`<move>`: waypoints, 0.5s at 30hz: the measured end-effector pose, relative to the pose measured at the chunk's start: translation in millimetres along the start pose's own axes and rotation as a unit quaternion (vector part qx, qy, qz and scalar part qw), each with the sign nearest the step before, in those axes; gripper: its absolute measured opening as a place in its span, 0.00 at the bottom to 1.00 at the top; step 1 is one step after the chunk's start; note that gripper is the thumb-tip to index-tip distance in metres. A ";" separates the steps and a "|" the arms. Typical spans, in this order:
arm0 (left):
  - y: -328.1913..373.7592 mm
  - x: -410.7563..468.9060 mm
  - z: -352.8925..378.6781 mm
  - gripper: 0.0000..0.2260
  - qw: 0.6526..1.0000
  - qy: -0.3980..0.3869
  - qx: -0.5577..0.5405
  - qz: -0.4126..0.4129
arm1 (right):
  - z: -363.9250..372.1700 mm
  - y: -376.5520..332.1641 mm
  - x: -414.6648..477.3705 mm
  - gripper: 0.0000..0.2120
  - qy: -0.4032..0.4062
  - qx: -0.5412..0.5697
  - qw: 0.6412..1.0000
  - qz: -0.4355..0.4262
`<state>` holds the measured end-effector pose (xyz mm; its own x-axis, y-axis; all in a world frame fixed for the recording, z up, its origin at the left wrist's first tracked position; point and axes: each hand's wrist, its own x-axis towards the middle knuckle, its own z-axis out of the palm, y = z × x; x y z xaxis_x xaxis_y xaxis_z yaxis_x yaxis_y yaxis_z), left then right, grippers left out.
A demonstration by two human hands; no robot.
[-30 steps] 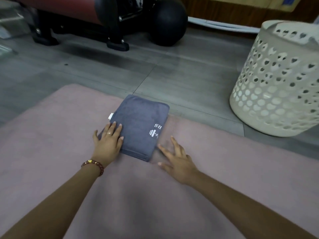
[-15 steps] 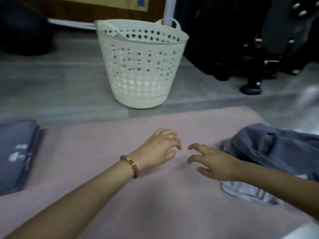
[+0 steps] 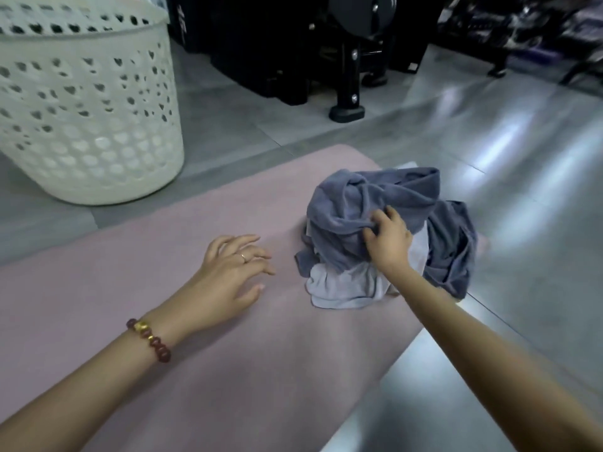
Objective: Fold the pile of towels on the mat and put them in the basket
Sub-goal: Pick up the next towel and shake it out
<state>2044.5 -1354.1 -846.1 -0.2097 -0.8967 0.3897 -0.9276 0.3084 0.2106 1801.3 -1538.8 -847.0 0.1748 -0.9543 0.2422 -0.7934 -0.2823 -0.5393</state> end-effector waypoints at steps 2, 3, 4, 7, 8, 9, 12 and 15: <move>0.0 -5.4 -4.1 0.20 0.999 0.017 0.005 -0.028 | -1.1 -35.1 -3.4 0.08 -0.010 0.167 0.986 0.011; 0.1 -7.9 -8.1 0.26 0.998 0.028 -0.002 -0.049 | -3.4 -59.6 -9.1 0.10 -0.051 0.238 0.970 -0.004; 0.4 -11.1 -12.5 0.34 0.997 0.038 -0.019 -0.070 | -5.0 -85.7 -16.3 0.10 -0.109 0.294 0.949 -0.042; 3.2 -20.8 -27.1 0.50 0.983 0.088 -0.076 -0.142 | -2.1 -166.9 -49.6 0.06 -0.337 0.424 0.830 -0.134; 2.5 -25.2 -32.5 0.50 0.968 0.129 -0.112 -0.186 | -0.1 -187.1 -60.1 0.09 -0.409 0.455 0.779 -0.139; 0.3 -30.2 -38.5 0.45 0.941 0.180 -0.166 -0.235 | 2.5 -202.6 -68.5 0.11 -0.464 0.463 0.744 -0.134; -10.1 -50.6 -53.9 0.16 0.868 0.265 -0.248 -0.338 | 13.5 -223.7 -81.3 0.13 -0.497 0.432 0.745 -0.102; -18.0 -80.5 -67.2 0.04 0.810 0.287 -0.286 -0.424 | 38.2 -202.9 -86.4 0.22 -0.428 0.340 0.822 -0.160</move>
<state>2098.8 -1266.1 -821.0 0.7580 -0.6191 0.2051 -0.3334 -0.0976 0.9377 1969.4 -1402.8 -789.3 0.8887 -0.4569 -0.0397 -0.1679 -0.2436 -0.9552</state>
